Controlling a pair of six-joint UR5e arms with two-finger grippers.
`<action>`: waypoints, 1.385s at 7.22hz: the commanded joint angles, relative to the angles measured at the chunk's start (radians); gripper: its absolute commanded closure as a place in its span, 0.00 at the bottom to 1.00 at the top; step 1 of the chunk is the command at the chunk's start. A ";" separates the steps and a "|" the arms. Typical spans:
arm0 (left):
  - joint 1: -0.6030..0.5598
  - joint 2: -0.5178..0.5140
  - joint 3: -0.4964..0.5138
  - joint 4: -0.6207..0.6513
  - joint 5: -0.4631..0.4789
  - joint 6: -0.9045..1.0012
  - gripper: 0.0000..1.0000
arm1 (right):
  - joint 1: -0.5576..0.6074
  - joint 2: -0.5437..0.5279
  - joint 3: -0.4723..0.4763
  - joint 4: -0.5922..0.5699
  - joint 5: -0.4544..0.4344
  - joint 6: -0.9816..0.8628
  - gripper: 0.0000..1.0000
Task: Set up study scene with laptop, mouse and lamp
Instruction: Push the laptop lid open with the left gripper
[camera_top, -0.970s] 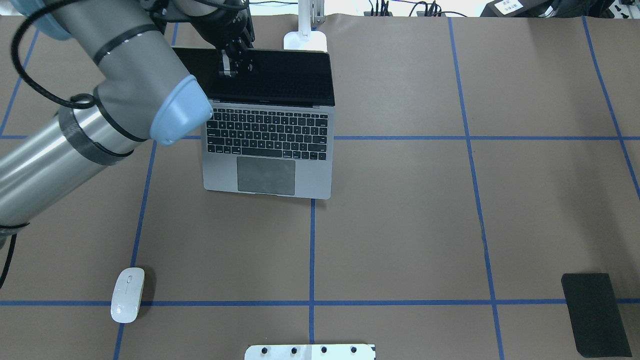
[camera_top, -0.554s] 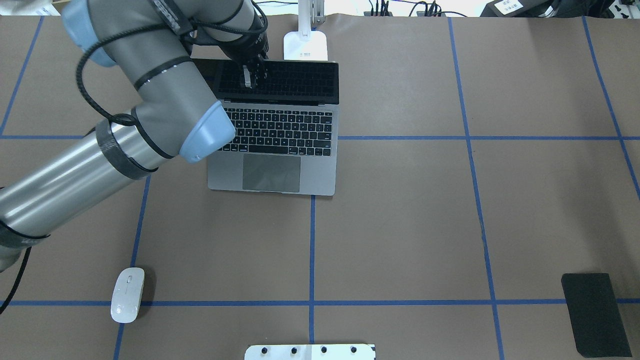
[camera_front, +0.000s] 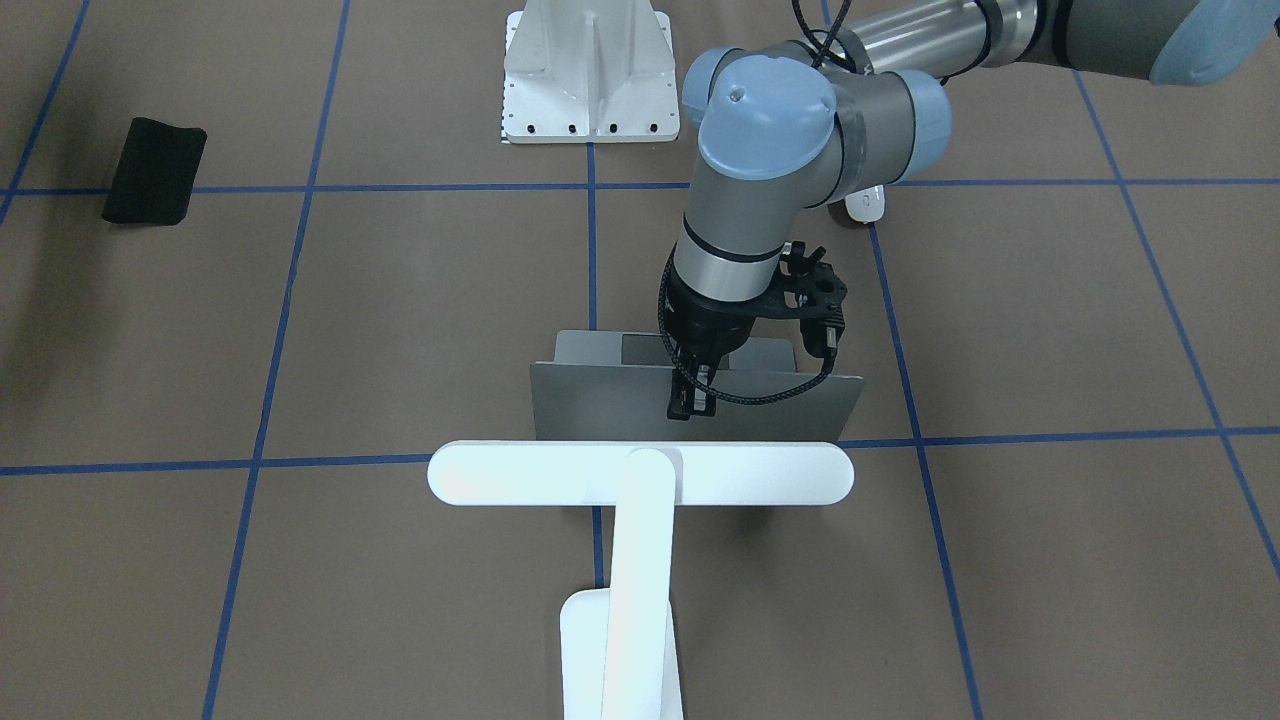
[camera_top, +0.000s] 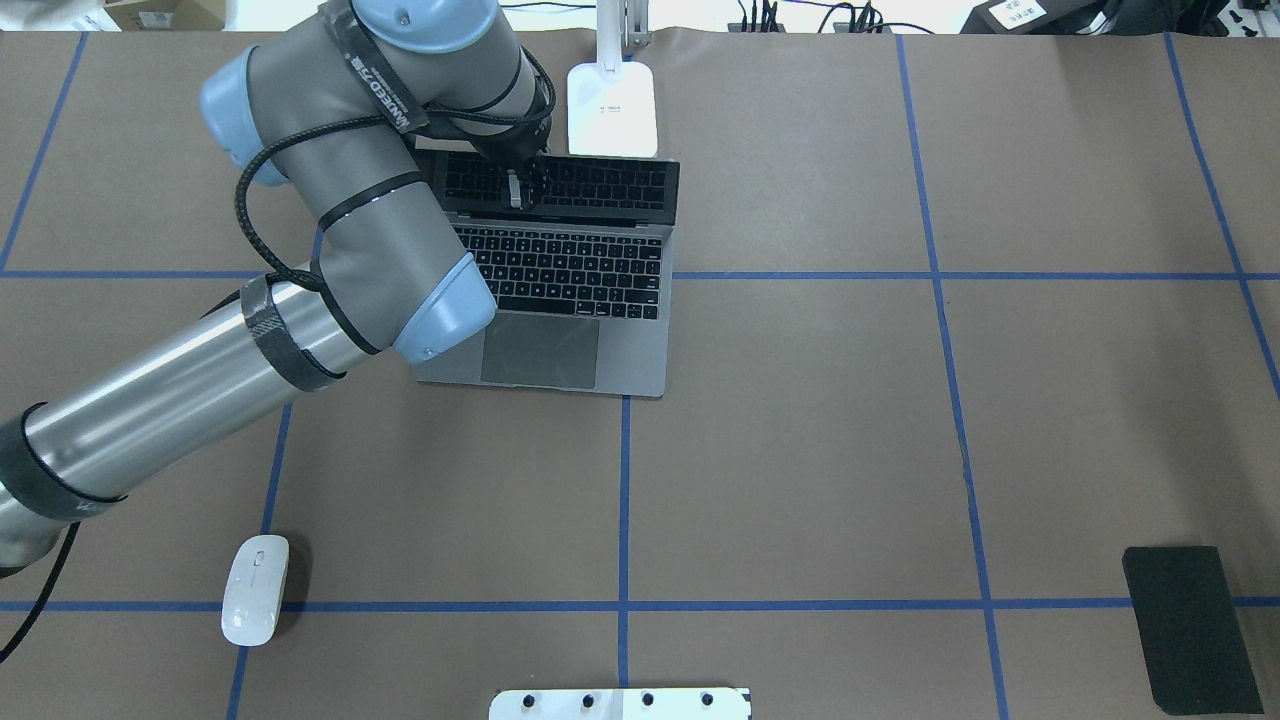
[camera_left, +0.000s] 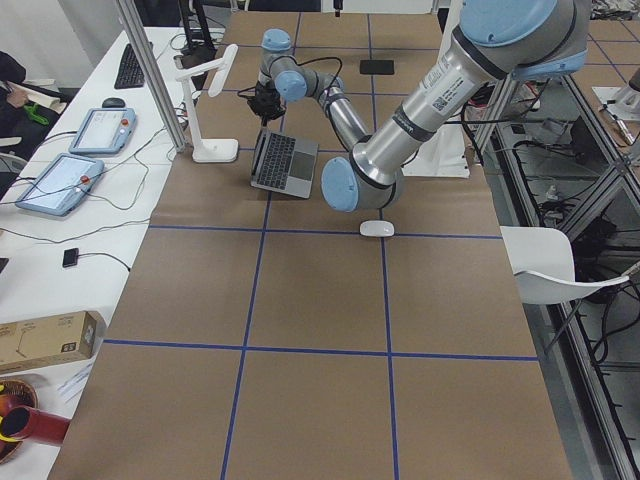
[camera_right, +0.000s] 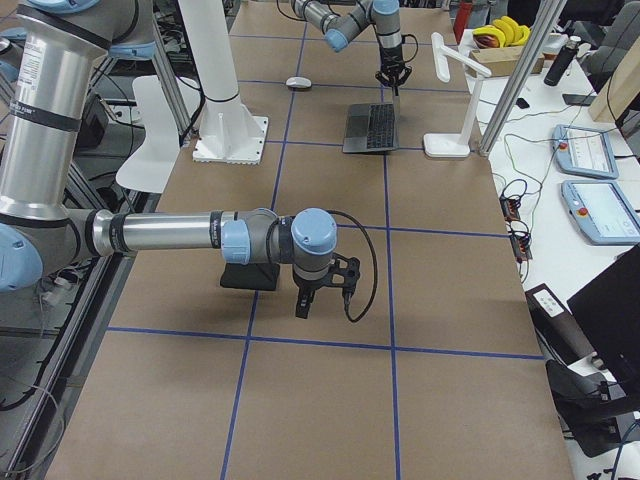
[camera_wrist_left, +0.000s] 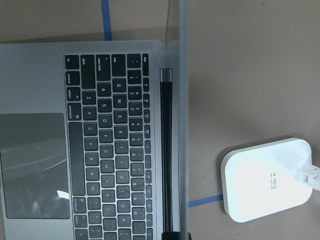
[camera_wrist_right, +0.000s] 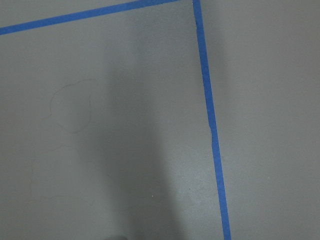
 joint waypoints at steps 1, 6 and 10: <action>0.002 -0.005 0.047 -0.050 0.025 -0.007 1.00 | 0.001 -0.010 0.001 0.001 0.002 0.000 0.00; 0.002 -0.044 0.182 -0.137 0.080 -0.018 1.00 | 0.001 -0.012 0.001 0.001 0.005 0.000 0.00; -0.065 -0.021 0.098 -0.126 0.000 0.051 0.01 | 0.001 -0.012 0.001 0.001 0.005 0.000 0.00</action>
